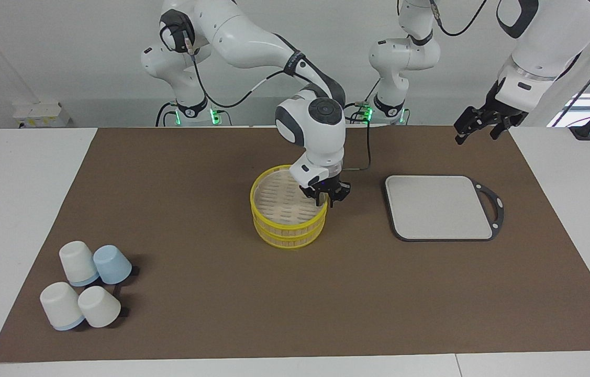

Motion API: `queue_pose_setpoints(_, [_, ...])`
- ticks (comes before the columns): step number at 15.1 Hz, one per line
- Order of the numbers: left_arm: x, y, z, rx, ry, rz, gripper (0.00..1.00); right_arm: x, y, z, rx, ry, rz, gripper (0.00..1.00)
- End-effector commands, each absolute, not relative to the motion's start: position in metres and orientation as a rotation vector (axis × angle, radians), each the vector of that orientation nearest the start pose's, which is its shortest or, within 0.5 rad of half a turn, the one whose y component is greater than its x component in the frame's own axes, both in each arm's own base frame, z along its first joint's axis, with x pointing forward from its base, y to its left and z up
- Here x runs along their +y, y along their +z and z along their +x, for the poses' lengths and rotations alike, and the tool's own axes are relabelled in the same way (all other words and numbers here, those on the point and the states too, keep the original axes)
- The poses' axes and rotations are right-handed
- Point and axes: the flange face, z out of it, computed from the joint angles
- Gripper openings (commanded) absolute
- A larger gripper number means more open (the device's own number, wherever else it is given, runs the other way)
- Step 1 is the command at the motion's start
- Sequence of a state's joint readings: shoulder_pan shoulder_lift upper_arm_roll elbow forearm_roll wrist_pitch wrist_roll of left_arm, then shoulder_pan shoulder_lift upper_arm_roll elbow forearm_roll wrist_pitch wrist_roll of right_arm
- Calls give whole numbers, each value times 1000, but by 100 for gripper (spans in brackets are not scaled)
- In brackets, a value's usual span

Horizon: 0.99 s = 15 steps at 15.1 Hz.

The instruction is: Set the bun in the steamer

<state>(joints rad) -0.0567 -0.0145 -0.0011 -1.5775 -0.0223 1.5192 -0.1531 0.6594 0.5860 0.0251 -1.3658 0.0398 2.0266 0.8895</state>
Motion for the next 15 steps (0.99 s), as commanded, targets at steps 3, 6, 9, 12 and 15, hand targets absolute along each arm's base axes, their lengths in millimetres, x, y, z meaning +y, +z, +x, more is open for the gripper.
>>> queue_pose_setpoints(3, [-32,625,539,-150,42,-3172,100,427,463,564,354,-113,-2975,100])
queue_pose_setpoints(6, [-31,625,539,-145,42,-3173,100,384,519,565,275,-126,-2998,100])
queue_pose_setpoints(9, [-29,625,536,-157,64,-3170,100,323,553,574,113,-101,-3046,100])
queue_pose_setpoints(12, [-25,626,536,-172,59,-3170,100,239,577,584,-64,-37,-3086,100])
queue_pose_setpoints(15, [-24,626,536,-174,59,-3170,100,153,601,592,-163,-27,-3091,100])
